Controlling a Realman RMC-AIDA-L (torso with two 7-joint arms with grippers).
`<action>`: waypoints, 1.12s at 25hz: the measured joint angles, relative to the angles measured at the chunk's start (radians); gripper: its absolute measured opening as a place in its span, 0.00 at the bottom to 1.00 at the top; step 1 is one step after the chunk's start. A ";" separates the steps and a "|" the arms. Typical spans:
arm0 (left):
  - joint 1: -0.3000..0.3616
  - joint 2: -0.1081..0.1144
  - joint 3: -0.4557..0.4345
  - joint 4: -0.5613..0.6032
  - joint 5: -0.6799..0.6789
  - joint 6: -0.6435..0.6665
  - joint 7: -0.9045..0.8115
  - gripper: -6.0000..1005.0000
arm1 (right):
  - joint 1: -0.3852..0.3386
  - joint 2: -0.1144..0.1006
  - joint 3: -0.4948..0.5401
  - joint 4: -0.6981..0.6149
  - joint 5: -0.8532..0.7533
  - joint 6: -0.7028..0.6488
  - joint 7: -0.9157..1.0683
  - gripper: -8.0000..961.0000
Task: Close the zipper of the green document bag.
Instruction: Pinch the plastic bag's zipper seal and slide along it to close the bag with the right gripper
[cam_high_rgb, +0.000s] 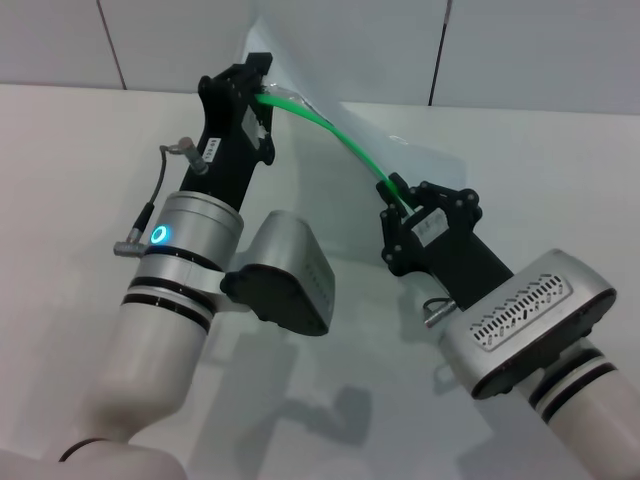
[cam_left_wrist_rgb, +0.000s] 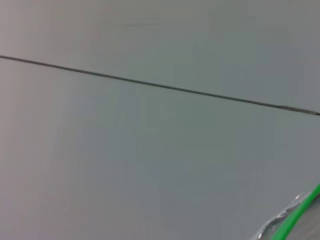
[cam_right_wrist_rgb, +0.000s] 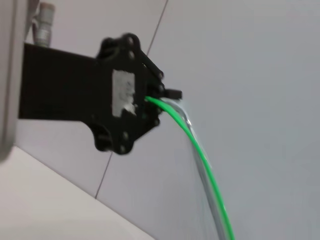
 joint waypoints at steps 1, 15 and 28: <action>0.000 0.000 0.000 0.000 -0.003 -0.007 -0.004 0.06 | -0.001 0.000 0.000 0.005 0.000 0.000 0.008 0.09; 0.008 0.000 -0.008 0.003 -0.007 -0.030 -0.020 0.06 | -0.004 0.003 0.000 0.089 0.054 -0.010 0.073 0.08; 0.008 0.000 -0.009 0.003 -0.007 -0.030 -0.018 0.06 | -0.005 0.002 0.000 0.127 0.114 -0.014 0.075 0.08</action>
